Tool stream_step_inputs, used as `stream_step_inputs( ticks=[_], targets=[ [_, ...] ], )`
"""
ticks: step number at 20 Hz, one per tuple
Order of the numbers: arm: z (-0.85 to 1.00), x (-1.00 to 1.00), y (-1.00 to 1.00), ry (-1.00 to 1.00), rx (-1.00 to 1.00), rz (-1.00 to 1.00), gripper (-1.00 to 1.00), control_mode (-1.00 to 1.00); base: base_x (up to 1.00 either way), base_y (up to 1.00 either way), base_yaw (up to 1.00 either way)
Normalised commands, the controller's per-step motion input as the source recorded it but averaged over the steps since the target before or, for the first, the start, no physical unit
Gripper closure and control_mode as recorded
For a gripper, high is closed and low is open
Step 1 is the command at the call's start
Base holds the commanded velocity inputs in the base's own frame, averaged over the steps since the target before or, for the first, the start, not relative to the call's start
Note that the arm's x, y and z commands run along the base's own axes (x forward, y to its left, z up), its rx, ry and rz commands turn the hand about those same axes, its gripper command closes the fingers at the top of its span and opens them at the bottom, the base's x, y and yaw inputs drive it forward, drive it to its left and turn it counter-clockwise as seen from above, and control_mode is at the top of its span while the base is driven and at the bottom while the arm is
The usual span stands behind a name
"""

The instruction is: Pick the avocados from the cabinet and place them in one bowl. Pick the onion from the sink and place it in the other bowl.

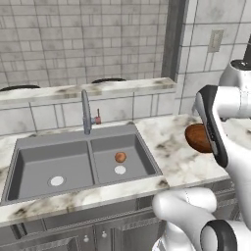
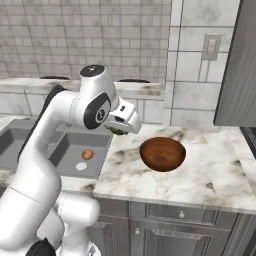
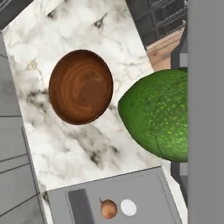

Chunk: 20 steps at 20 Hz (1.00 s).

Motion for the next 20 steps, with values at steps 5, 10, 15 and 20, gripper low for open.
stream_step_inputs(
  ticks=[5,10,15,20],
  targets=[
    [-0.58,0.39,-0.62,0.06,0.0,-0.21,1.0,-1.0,0.0,0.0,0.0],
    [-0.42,0.67,-0.5,0.04,0.01,-0.1,1.0,-1.0,0.0,0.0,0.0],
    [-0.18,0.82,-0.36,0.1,0.07,0.0,1.0,-1.0,0.0,0.0,0.0],
    [-0.28,0.74,-0.46,0.17,0.09,0.0,1.0,-1.0,0.0,0.0,0.0]
  ],
)
